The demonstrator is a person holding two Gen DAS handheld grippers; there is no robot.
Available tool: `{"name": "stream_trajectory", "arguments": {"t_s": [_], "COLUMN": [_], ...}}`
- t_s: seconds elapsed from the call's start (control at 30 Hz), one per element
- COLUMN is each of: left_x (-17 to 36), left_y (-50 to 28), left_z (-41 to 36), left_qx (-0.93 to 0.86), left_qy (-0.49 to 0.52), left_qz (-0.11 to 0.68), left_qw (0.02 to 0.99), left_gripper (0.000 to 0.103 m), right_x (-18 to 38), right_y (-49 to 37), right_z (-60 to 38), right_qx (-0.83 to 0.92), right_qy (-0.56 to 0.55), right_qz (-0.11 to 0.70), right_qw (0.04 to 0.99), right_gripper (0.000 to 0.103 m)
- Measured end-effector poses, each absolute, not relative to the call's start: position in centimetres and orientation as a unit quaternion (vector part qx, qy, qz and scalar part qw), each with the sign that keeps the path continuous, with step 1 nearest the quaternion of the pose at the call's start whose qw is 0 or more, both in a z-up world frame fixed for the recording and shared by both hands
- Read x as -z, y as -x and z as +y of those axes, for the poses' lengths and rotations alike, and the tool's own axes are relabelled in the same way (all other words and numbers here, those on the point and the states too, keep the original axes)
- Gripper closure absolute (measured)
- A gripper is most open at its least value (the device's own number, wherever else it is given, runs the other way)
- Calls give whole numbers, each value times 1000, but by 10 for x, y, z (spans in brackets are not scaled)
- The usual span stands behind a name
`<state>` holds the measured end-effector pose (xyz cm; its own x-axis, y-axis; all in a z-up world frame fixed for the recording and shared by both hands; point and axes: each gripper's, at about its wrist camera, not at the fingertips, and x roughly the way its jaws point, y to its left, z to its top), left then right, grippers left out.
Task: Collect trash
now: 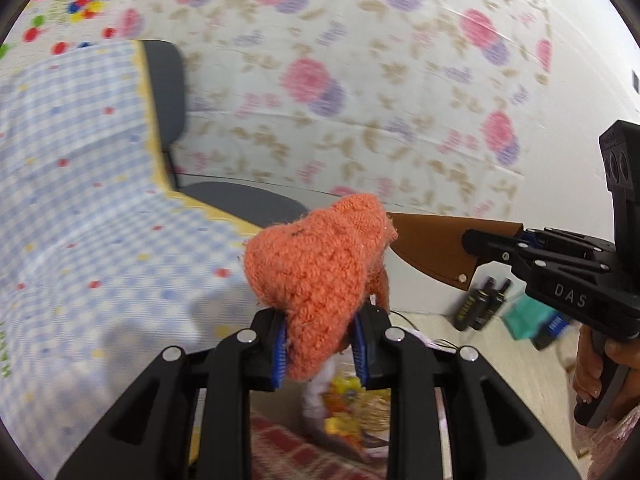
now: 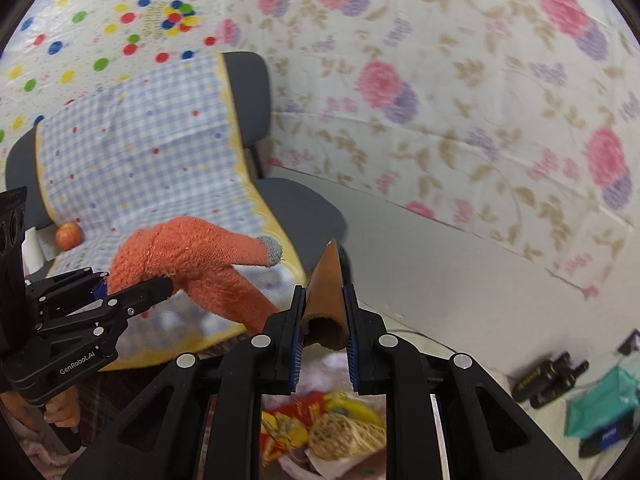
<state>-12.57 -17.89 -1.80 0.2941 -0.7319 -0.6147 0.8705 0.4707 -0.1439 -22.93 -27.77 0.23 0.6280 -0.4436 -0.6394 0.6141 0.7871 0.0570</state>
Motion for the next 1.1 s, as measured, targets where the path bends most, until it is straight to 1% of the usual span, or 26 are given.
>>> {"name": "stream_trajectory", "arguments": {"t_s": [0.17,0.33,0.43,0.47,0.5,0.53,0.57,0.6,0.67,0.87,1.03,1.07,1.1], "left_x": [32,50,57,59,60,63,65,67,68,63,55,53,50], "left_y": [150,166,169,170,169,167,166,165,162,152,145,143,142], "left_z": [-208,-228,-239,-243,-246,-249,-252,-253,-254,-237,-219,-216,-213], "left_qx": [528,534,537,538,538,539,540,536,534,510,490,487,482], "left_qy": [-129,-153,-161,-162,-161,-160,-160,-158,-155,-151,-149,-147,-147], "left_qz": [326,334,338,340,343,346,348,346,348,346,346,346,346], "left_qw": [774,762,756,754,753,751,749,753,755,773,786,788,791], "left_gripper": [79,79,77,75,71,65,50,40,31,28,24,24,23], "right_x": [12,37,50,54,58,62,64,67,71,66,51,48,43], "right_y": [267,283,284,284,283,282,281,281,283,284,278,276,275], "right_z": [-286,-297,-302,-305,-308,-311,-313,-316,-319,-319,-311,-309,-306], "right_qx": [343,352,354,352,349,352,353,354,351,351,337,333,329], "right_qy": [-139,-159,-165,-167,-169,-169,-169,-173,-188,-191,-195,-196,-197], "right_qz": [329,353,366,369,372,374,375,377,375,372,360,357,353], "right_qw": [869,852,845,844,843,842,840,838,837,838,848,850,853], "right_gripper": [83,83,82,81,78,78,73,66,64,64,63,62,57]}}
